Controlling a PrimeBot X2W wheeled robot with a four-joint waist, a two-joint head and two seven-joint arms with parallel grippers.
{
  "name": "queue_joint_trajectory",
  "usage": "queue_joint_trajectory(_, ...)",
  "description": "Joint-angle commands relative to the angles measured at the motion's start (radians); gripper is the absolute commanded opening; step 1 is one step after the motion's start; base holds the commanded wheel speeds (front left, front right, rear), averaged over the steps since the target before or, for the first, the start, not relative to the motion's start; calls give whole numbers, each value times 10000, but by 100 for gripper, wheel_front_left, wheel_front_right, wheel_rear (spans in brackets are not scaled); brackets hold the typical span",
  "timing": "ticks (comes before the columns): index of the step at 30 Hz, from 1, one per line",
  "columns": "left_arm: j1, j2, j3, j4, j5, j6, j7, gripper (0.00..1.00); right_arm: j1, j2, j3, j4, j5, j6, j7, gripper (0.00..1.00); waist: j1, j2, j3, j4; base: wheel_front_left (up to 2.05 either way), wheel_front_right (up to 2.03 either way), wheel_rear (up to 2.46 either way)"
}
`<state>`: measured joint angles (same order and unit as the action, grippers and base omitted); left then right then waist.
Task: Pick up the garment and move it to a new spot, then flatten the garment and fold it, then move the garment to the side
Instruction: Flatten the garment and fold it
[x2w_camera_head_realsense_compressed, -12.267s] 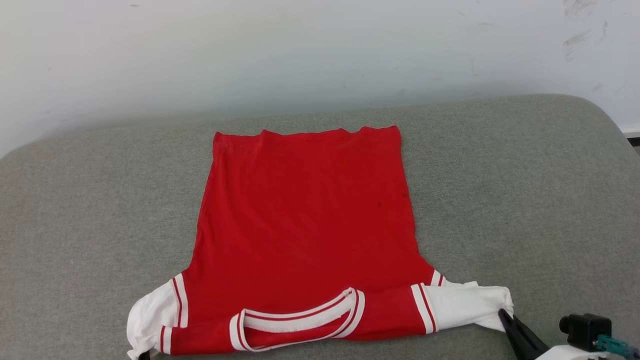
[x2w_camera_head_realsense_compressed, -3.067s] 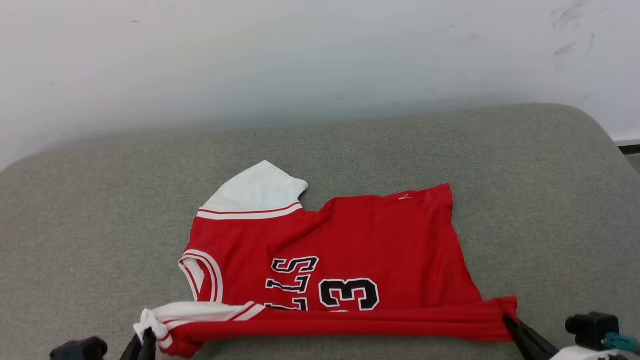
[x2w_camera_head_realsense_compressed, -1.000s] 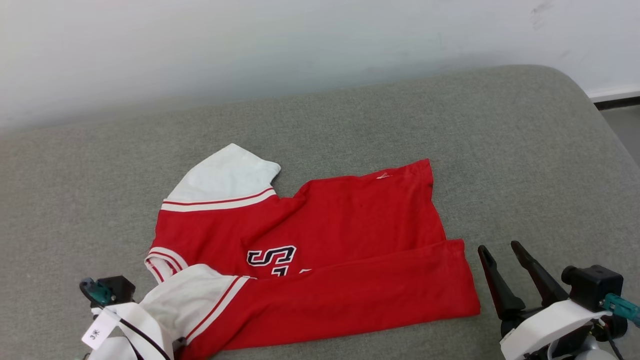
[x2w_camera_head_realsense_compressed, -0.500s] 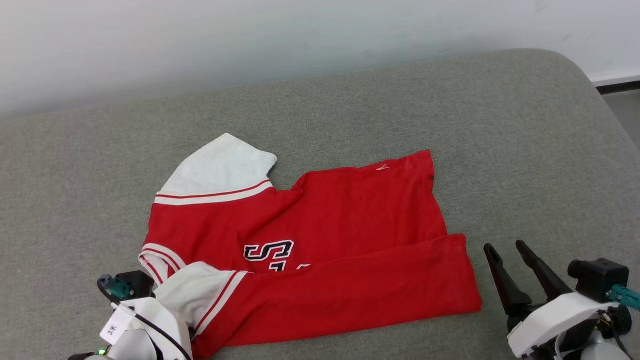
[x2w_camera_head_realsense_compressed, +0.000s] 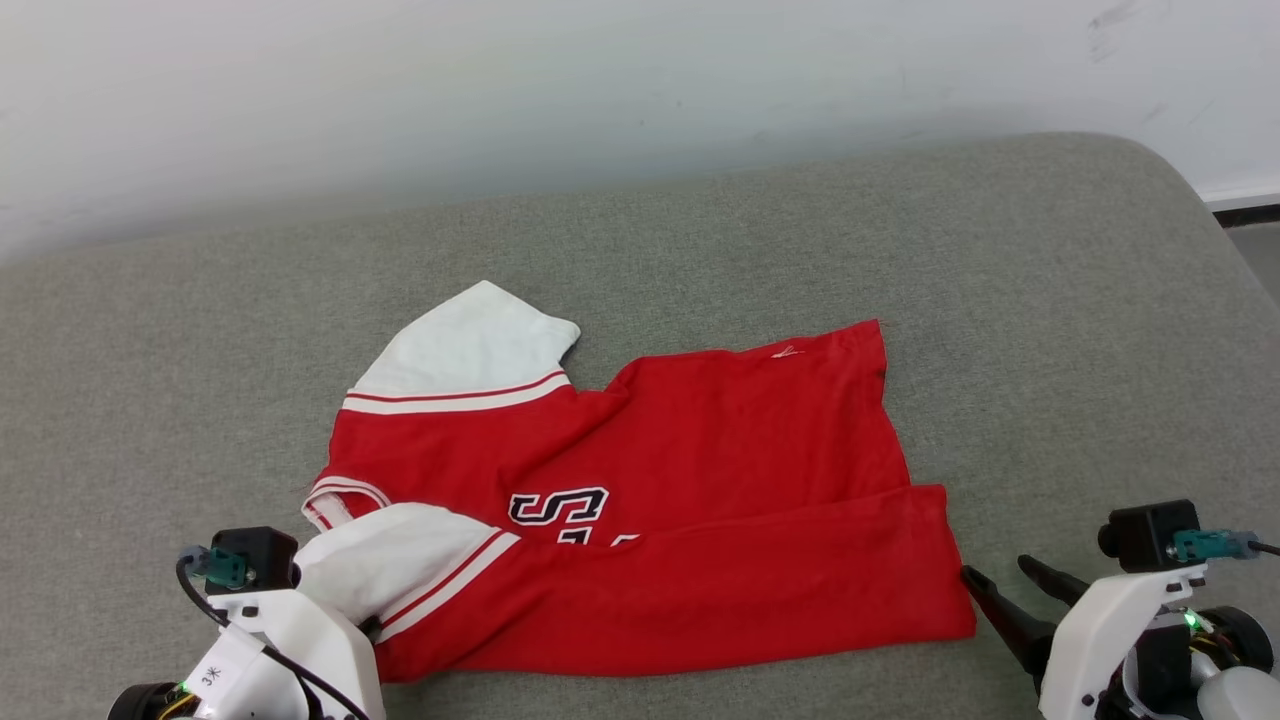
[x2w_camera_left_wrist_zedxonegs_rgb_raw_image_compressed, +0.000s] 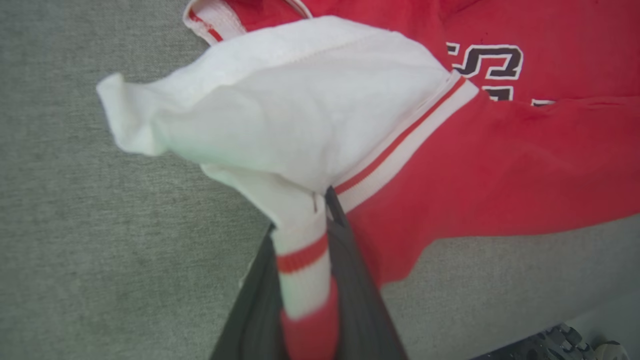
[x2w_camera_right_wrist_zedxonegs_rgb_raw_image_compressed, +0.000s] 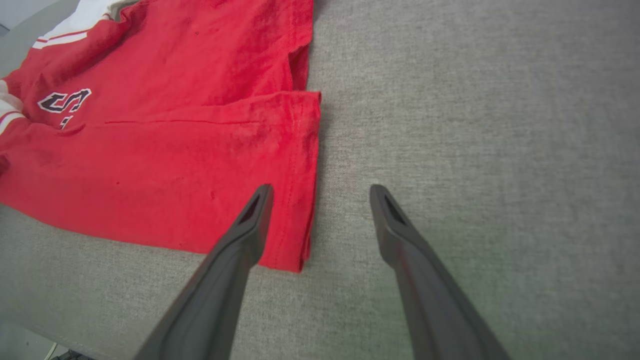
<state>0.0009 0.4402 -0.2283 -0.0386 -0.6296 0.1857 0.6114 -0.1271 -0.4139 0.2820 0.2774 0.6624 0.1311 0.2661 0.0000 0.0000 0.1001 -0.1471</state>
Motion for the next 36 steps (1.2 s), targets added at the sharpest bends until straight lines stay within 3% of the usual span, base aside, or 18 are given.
queue_joint_trajectory(1,60,27,-31,-165,97,68,-67,0,-255,-95,169,48,136,-9,223,100,0,0,89,74,0,0,0)
queue_joint_trajectory(7,-119,-45,-176,-570,264,211,-26,0,-886,-211,983,532,307,-9,790,100,0,0,432,197,0,0,0)
queue_joint_trajectory(16,-285,-239,-366,-700,380,344,-132,0,-1373,59,3113,1728,1140,13,1811,100,0,0,833,344,0,0,0)
queue_joint_trajectory(17,-287,-254,-370,-695,376,335,-158,0,-1350,86,3254,1810,1350,17,1923,52,0,0,842,345,0,0,0)
queue_joint_trajectory(19,-271,-278,-371,-696,372,347,-196,0,-1425,67,3426,1868,1557,21,1874,0,0,0,840,337,0,0,0)
queue_joint_trajectory(29,531,-78,-150,-955,210,447,-396,0,-1614,-526,3313,1383,1869,-7,766,0,0,0,-75,215,0,0,0)
queue_joint_trajectory(36,1850,194,114,-1357,-83,638,-274,0,-593,-764,3093,905,1749,-9,862,0,0,0,-1008,202,0,0,0)
